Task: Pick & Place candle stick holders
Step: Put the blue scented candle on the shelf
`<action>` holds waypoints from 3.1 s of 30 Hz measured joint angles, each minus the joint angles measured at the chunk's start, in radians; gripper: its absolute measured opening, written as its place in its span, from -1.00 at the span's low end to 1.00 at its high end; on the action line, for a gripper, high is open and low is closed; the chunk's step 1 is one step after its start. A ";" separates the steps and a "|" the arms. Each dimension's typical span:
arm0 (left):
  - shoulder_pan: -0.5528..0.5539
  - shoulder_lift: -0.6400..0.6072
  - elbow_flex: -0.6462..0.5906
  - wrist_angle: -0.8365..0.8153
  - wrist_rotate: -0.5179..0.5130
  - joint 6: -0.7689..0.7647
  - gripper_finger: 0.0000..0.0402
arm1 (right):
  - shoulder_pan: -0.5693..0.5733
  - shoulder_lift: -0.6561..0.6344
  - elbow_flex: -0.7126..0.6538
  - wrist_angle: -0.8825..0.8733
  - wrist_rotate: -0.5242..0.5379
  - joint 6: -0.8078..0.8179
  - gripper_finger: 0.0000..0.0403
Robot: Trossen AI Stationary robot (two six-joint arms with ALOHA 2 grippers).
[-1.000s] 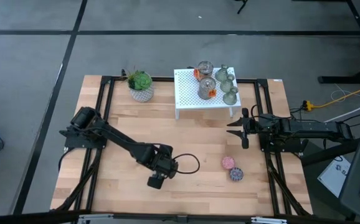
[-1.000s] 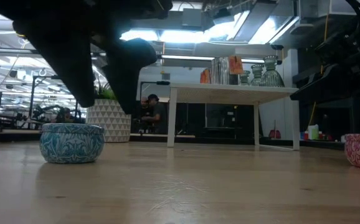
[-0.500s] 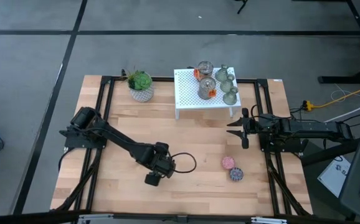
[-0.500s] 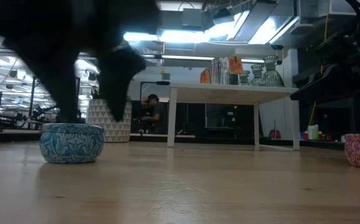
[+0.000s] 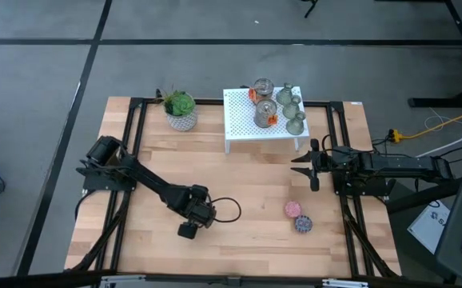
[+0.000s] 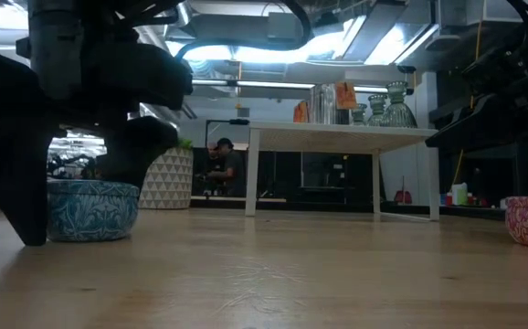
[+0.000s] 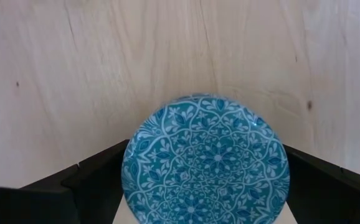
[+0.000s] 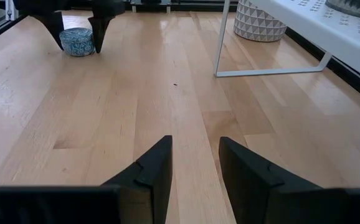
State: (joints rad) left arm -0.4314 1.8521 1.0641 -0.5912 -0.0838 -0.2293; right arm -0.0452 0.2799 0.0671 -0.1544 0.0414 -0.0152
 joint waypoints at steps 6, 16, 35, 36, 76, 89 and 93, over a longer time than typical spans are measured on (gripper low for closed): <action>-0.001 0.002 -0.001 0.001 0.004 -0.037 0.83 | 0.000 0.000 0.000 0.000 0.000 0.000 -0.33; -0.013 0.004 -0.002 0.013 -0.009 -0.043 0.73 | 0.000 0.000 0.000 0.000 0.000 0.000 -0.33; -0.010 -0.075 -0.007 0.021 -0.042 -0.076 0.49 | 0.000 0.000 0.000 0.000 0.000 0.000 -0.33; -0.011 -0.081 -0.007 0.021 -0.045 -0.076 0.49 | 0.000 0.000 0.000 0.000 0.000 0.000 -0.33; 0.460 -0.290 0.170 0.041 -0.071 0.044 0.48 | 0.000 0.000 0.000 0.000 0.000 0.000 -0.33; 0.661 -0.290 0.284 0.090 -0.086 0.207 0.48 | 0.000 0.000 0.000 0.000 0.000 0.000 -0.33; 0.716 -0.271 0.284 0.169 -0.085 0.208 0.48 | 0.000 0.000 0.000 0.000 0.000 0.000 -0.33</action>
State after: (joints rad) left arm 0.2845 1.5806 1.3483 -0.4225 -0.1689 -0.0213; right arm -0.0453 0.2801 0.0669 -0.1544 0.0414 -0.0151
